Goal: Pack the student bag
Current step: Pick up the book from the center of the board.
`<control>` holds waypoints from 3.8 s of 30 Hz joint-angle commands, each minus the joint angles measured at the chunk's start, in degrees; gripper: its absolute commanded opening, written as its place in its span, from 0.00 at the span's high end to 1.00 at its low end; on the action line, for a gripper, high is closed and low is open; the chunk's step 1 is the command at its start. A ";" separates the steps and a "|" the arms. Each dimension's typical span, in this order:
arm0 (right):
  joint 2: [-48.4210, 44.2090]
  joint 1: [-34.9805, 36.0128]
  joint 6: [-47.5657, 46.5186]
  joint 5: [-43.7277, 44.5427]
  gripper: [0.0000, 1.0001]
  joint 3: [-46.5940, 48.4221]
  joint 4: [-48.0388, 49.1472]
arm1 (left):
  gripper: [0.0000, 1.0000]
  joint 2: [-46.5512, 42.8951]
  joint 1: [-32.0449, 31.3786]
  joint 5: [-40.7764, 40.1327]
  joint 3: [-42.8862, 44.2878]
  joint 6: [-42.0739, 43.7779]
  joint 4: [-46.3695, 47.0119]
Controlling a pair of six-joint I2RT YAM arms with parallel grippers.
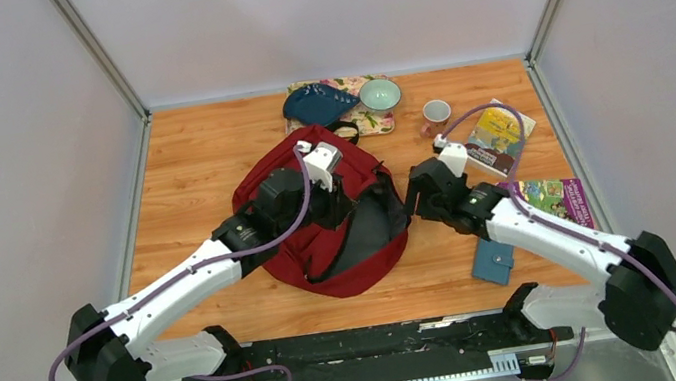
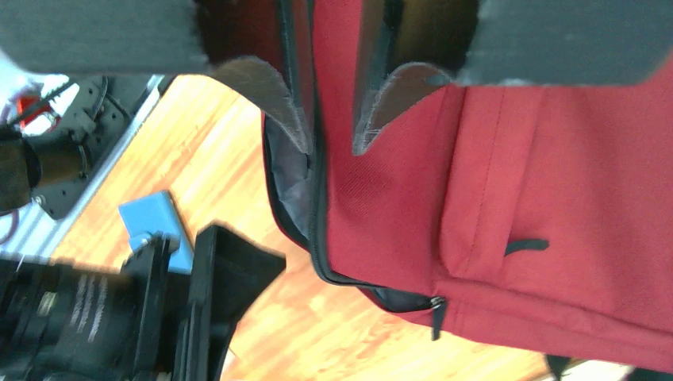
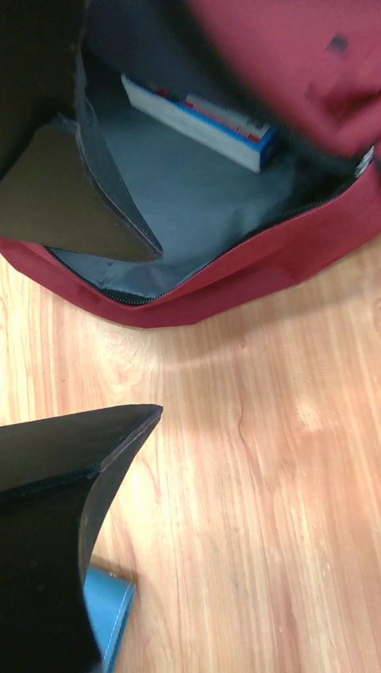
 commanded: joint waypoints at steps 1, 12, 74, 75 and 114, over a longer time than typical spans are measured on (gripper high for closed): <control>-8.02 -6.39 -0.98 -0.20 0.30 -1.61 0.60 | 0.57 1.35 0.21 8.33 1.27 -0.70 0.41; -10.94 -39.52 -7.05 -23.34 0.29 -2.06 3.67 | 0.23 0.48 0.21 9.85 3.03 0.27 0.85; 49.80 -54.50 -16.36 -36.44 0.31 39.09 2.35 | 0.20 36.85 0.12 23.91 23.59 -11.31 13.70; 49.10 -54.14 -16.28 -36.71 0.31 37.34 2.79 | 0.21 37.65 0.12 24.00 25.17 -12.29 11.51; 35.12 -51.32 -20.67 -37.32 0.40 23.79 -1.96 | 0.32 61.91 -4.71 18.02 40.21 -30.93 10.70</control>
